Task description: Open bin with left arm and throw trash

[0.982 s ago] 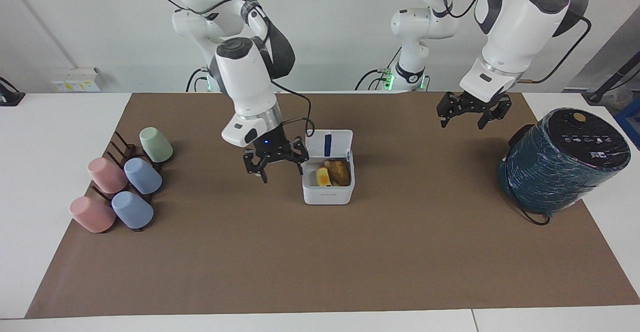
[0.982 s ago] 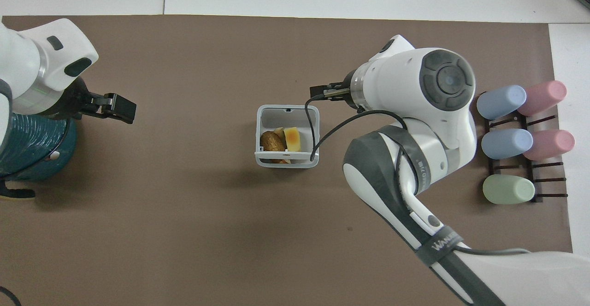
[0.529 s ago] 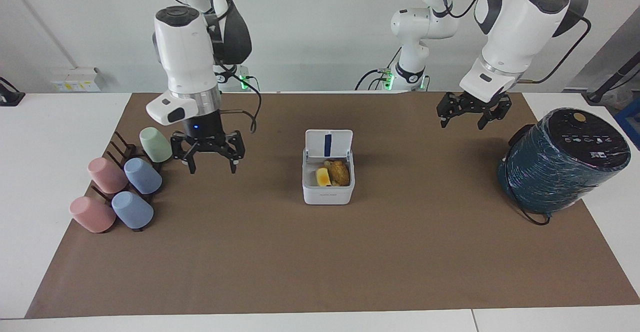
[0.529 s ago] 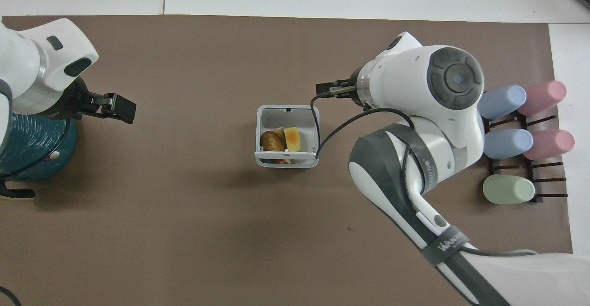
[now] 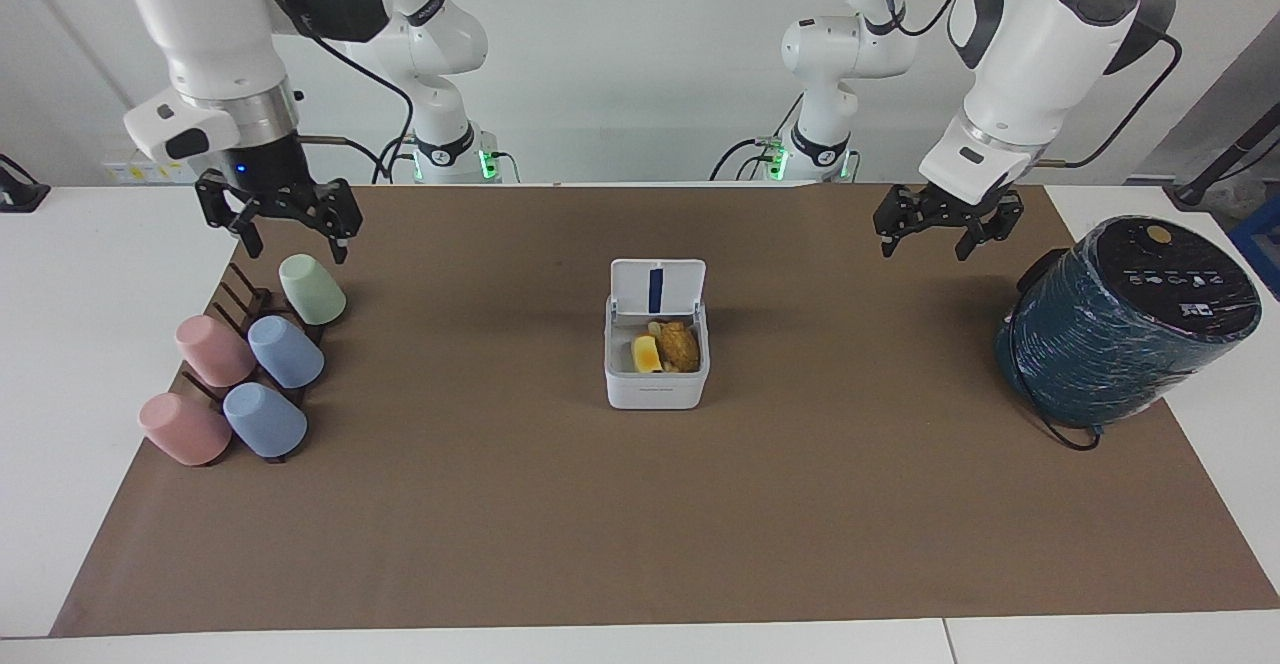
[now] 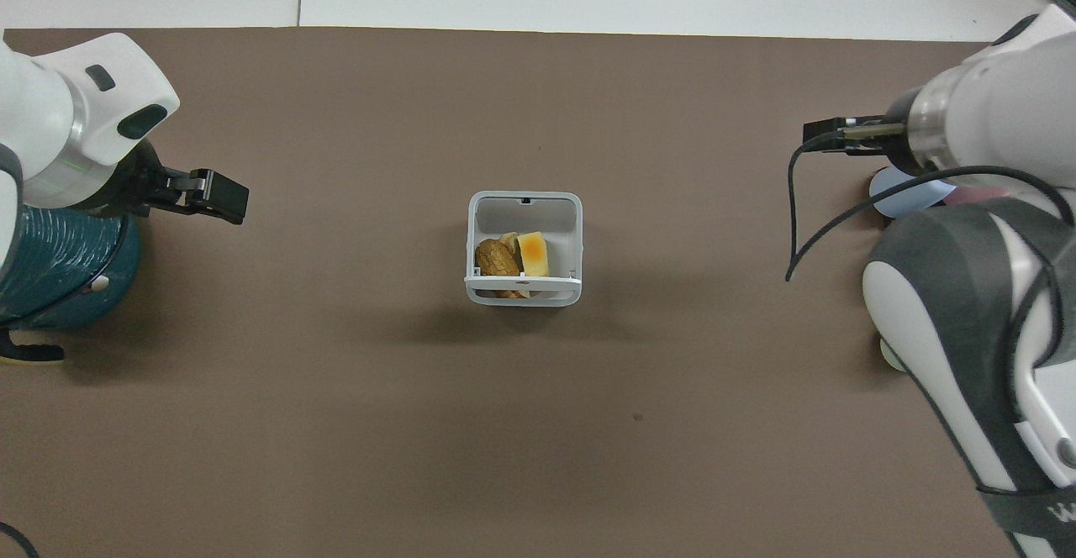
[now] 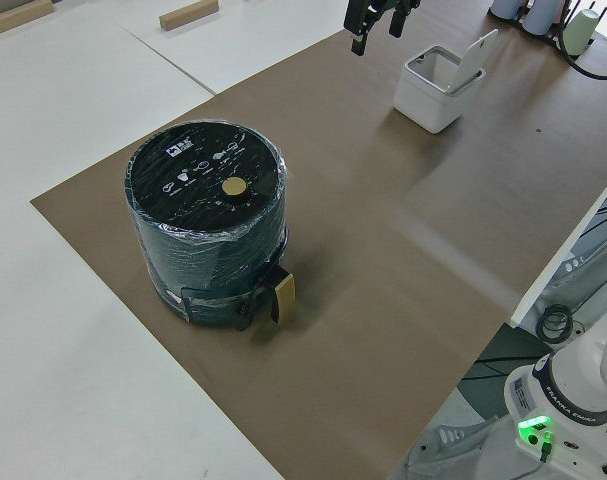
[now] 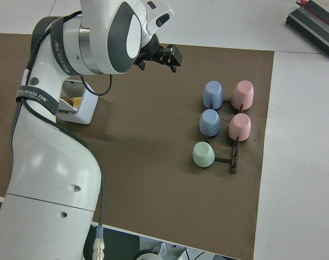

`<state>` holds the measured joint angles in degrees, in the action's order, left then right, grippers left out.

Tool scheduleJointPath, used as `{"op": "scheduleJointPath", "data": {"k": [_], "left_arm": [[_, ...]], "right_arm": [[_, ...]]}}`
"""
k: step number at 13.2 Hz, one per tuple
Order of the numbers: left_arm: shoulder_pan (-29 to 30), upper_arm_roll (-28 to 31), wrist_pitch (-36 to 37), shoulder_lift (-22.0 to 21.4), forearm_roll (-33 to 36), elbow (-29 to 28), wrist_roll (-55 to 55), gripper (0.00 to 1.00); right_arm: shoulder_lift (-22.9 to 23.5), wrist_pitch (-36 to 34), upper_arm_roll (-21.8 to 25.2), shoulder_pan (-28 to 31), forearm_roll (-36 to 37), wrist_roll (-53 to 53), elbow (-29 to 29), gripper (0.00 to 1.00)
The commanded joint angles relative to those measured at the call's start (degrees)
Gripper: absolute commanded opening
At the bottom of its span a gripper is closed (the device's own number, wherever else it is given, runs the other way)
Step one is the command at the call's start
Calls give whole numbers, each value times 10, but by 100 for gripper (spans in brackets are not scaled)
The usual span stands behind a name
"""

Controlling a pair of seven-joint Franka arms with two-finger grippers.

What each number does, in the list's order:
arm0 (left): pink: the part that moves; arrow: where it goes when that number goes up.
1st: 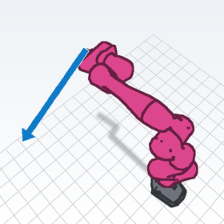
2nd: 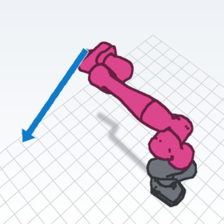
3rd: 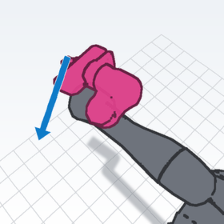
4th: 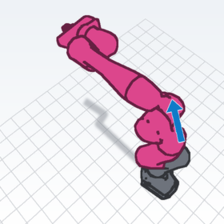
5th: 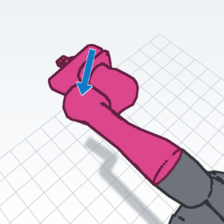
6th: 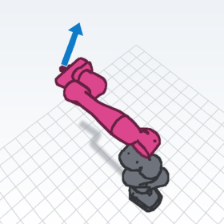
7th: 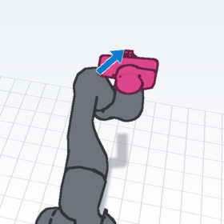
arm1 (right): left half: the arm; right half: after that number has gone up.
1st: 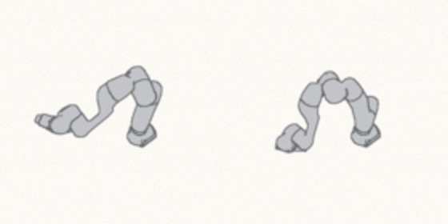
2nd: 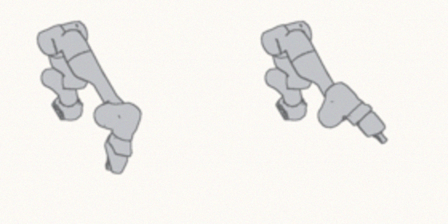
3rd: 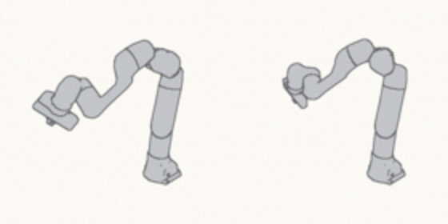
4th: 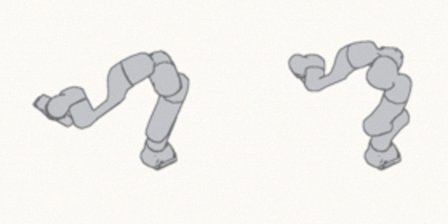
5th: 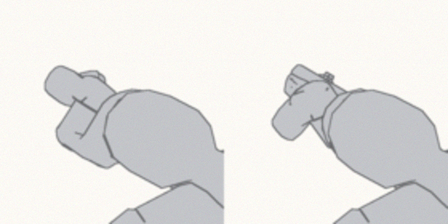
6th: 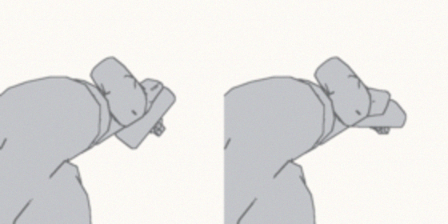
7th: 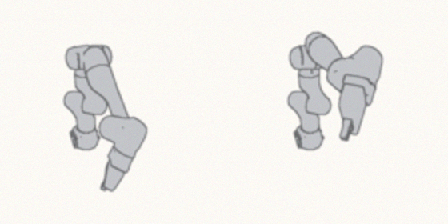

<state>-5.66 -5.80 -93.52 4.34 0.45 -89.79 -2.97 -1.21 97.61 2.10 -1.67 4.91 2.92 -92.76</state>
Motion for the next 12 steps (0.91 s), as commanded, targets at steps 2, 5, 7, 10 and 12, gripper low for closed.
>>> {"op": "scheduleJointPath", "data": {"k": [2, 5, 7, 10, 12], "left_arm": [[-3, 2, -17, -18, 9, -25, 4, 100], [-4, 2, -20, -18, 9, -25, 4, 100], [-4, 2, -20, -18, 9, -25, 1, 100], [3, 3, -18, -18, 9, -25, 5, 100], [4, 3, -18, -18, 9, -24, 5, 100]], "right_arm": [[-31, -78, 43, -4, -25, -48, 1, 100], [-36, -80, 42, -1, -38, -43, -6, 100], [-35, -84, 37, 2, -59, -35, -1, 100], [-36, -87, 36, 2, -58, -35, -3, 100], [-36, -87, 35, -2, -48, -35, -2, 100]]}}
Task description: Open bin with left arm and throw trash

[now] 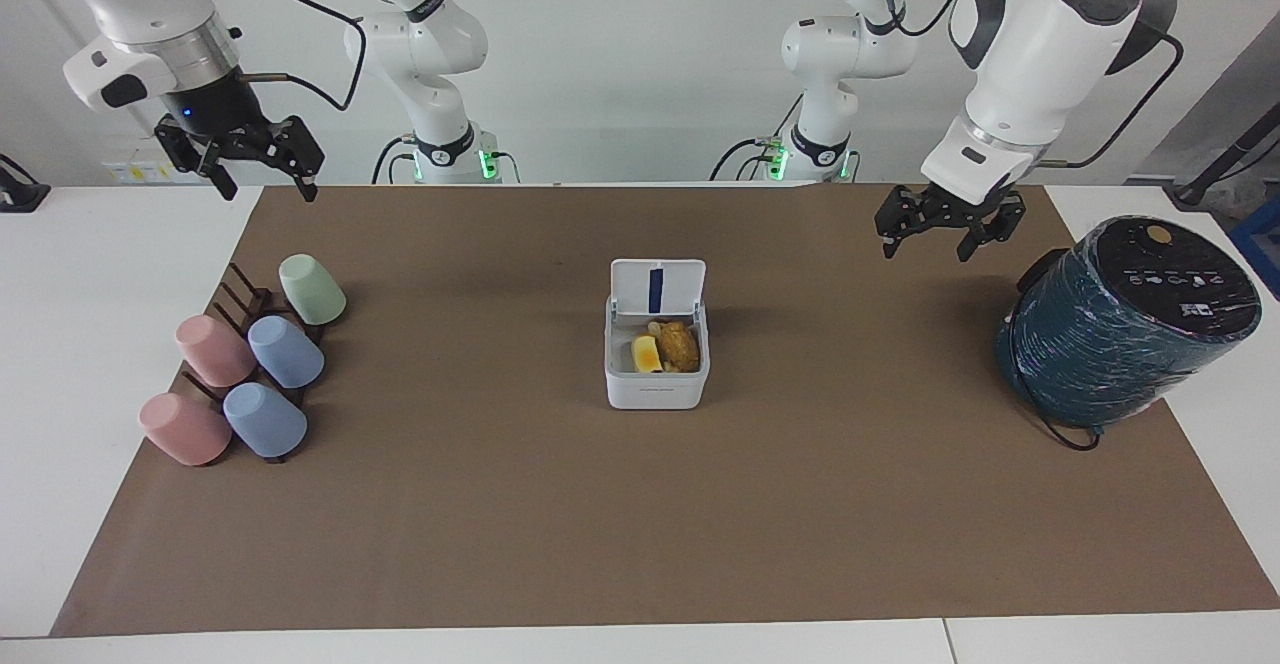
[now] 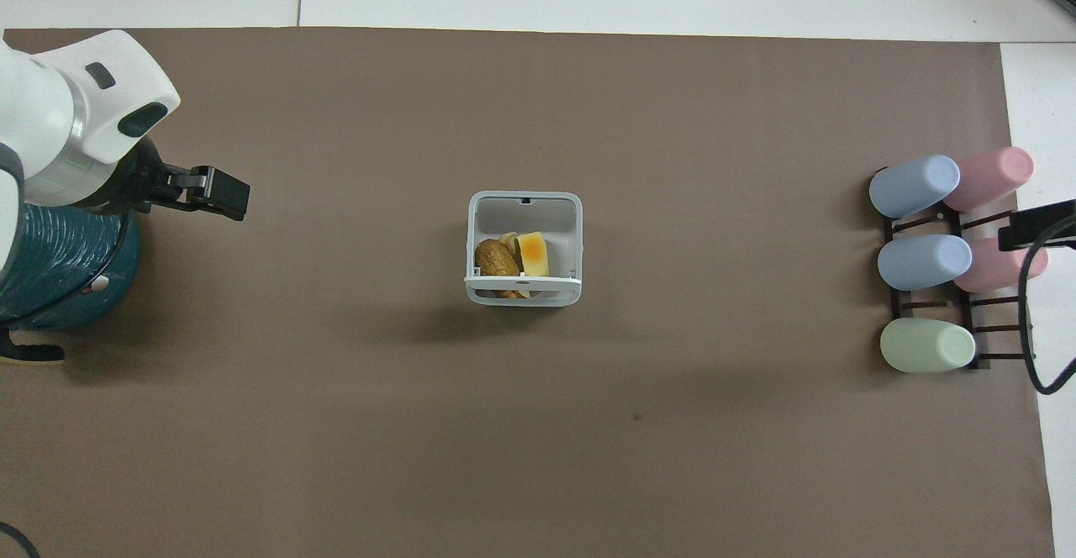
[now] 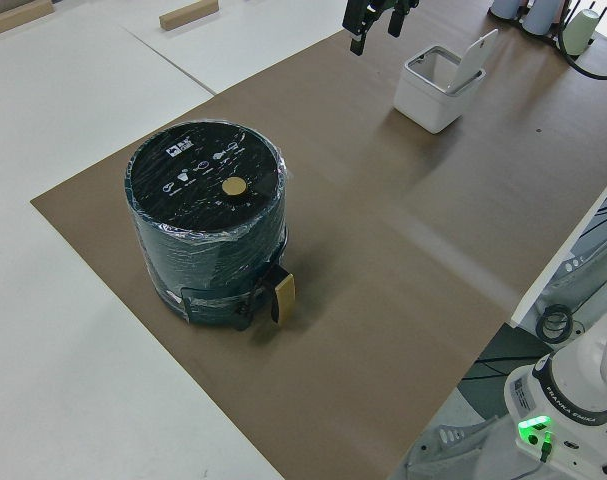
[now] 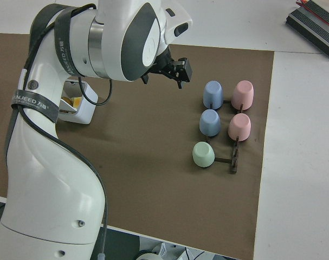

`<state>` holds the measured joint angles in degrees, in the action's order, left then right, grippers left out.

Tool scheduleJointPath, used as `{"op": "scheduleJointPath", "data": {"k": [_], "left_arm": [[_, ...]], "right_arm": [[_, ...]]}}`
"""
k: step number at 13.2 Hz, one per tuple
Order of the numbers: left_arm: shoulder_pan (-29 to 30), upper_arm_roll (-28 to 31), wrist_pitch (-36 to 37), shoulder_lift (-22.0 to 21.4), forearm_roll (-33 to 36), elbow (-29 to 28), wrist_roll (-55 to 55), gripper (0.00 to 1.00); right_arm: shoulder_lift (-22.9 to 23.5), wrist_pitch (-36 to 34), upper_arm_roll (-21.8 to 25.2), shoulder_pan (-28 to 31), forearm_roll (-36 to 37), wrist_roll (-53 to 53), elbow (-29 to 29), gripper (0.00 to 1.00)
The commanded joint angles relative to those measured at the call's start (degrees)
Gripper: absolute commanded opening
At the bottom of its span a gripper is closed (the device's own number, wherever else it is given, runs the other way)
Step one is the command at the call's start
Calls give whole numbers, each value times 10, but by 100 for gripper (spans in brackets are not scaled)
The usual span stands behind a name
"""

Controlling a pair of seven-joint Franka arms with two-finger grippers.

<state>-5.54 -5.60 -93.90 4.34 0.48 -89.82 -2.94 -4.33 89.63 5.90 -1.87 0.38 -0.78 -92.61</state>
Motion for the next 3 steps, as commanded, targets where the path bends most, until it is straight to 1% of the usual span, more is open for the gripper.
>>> {"op": "scheduleJointPath", "data": {"k": [1, 3], "left_arm": [[3, 1, -14, -18, 8, -24, 5, 100], [2, 1, -15, -18, 9, -24, 4, 100]], "right_arm": [[-4, -8, -5, -2, -3, 5, -3, 100], [-3, -7, -12, -2, 8, 14, -2, 100]]}}
